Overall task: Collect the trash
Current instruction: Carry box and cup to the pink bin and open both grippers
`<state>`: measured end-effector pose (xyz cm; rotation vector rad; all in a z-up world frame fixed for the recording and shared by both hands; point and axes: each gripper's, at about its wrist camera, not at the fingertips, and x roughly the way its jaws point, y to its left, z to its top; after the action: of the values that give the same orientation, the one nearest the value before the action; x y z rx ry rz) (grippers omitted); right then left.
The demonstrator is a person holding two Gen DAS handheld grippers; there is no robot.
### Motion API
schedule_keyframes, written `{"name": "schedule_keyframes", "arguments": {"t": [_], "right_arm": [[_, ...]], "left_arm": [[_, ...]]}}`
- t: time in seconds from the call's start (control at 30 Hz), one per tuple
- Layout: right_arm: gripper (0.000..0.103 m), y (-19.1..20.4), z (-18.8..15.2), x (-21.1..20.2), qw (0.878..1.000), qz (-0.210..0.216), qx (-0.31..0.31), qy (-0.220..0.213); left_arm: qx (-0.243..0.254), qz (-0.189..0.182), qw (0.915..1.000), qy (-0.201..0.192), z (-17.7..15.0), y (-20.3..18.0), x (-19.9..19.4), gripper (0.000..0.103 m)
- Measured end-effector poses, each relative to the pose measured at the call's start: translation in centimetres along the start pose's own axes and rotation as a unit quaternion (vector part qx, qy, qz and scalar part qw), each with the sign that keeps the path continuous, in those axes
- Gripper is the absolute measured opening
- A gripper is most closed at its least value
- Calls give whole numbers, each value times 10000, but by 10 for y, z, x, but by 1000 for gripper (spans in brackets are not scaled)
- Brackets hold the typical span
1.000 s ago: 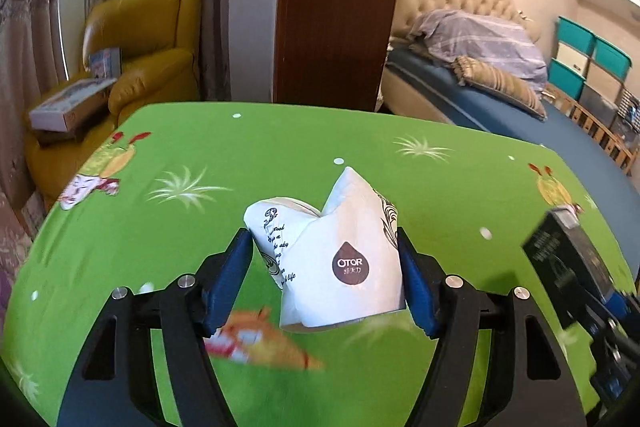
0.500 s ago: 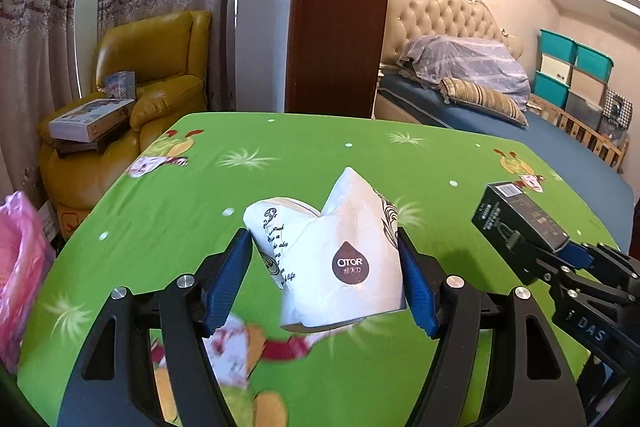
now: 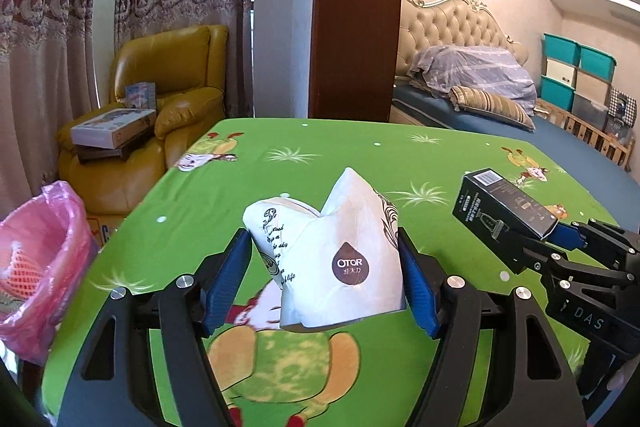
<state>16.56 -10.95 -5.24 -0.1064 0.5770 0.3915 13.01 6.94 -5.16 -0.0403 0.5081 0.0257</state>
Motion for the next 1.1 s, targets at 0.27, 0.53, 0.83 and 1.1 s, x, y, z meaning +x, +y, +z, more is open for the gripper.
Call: {"name": "schedule_keyframes", "arguments": {"t": [0.27,0.53,0.83,1.1], "right_arm": [[39,38,4,-6,9977,503,-439,-96],[39,103,14,0,9877,1214,-986,-65],[39,157,30,16,9788,1700,-1141,-8],[39,137,25,5,9808,1549,-1180,-128]], "left_arm": [[39,299,9993,-212,-10,32,-33,67],[-234,1053,9924,-589,-18,102,-88,67],[-853,888,9923,-121,-39,160,-66,67],[-1080,683,9918,-51,-65,174,-32,51]]}}
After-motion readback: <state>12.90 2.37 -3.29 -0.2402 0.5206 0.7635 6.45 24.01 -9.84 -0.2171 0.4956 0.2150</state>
